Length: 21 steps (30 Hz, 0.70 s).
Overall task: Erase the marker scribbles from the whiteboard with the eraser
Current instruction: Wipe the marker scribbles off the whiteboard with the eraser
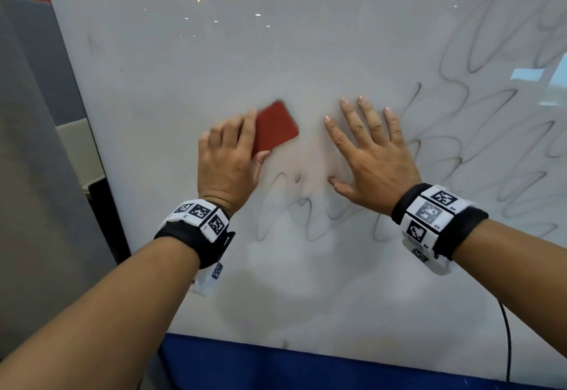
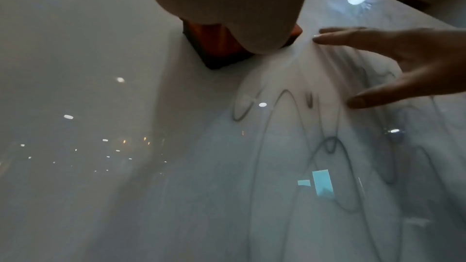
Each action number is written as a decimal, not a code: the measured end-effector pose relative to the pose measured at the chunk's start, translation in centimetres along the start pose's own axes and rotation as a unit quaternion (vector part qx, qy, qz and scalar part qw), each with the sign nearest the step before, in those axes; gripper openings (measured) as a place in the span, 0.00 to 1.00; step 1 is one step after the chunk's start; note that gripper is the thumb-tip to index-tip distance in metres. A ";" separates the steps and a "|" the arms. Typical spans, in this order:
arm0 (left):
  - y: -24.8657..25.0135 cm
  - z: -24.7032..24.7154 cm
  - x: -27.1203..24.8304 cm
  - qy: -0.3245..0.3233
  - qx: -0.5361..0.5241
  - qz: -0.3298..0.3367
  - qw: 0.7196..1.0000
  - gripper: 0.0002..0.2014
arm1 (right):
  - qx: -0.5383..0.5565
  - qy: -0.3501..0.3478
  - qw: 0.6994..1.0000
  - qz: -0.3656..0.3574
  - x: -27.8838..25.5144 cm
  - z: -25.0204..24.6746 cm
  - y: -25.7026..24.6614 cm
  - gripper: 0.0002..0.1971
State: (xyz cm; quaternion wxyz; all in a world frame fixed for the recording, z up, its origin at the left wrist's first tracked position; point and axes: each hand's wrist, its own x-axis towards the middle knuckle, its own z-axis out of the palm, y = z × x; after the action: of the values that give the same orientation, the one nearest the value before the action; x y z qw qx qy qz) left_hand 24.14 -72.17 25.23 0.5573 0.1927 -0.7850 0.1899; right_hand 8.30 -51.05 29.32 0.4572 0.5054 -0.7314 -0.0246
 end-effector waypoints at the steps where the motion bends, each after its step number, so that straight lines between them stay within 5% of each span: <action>1: 0.3 0.0 -0.5 -0.003 -0.001 -0.031 0.999 0.31 | 0.002 -0.002 1.000 0.001 -0.1 0.0 0.0 0.51; 8: 0.4 1.0 -4.3 -0.039 0.012 0.168 0.985 0.32 | 0.011 0.010 1.000 0.008 -0.1 0.0 -0.4 0.51; 14: 1.4 0.4 -2.4 -0.014 -0.031 -0.146 0.989 0.31 | 0.017 0.007 1.000 0.011 -0.2 0.0 -0.4 0.50; 16: 2.5 0.7 -3.4 -0.020 -0.008 -0.084 0.996 0.31 | 0.016 0.010 1.000 0.011 -0.2 0.0 -0.4 0.50; 19: 3.6 1.4 -5.6 -0.043 -0.004 0.123 0.991 0.31 | 0.017 0.014 1.000 0.010 -0.3 0.0 -0.4 0.50; 21: 3.2 1.4 -5.4 -0.042 0.000 0.143 0.989 0.30 | 0.018 0.015 1.000 0.009 -0.3 0.0 -0.4 0.49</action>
State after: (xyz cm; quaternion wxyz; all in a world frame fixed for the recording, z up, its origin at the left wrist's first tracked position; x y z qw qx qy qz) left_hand 23.00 -69.65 19.43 0.4912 0.0860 -0.8270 0.2594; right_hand 8.56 -51.01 28.91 0.4590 0.5073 -0.7294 0.0007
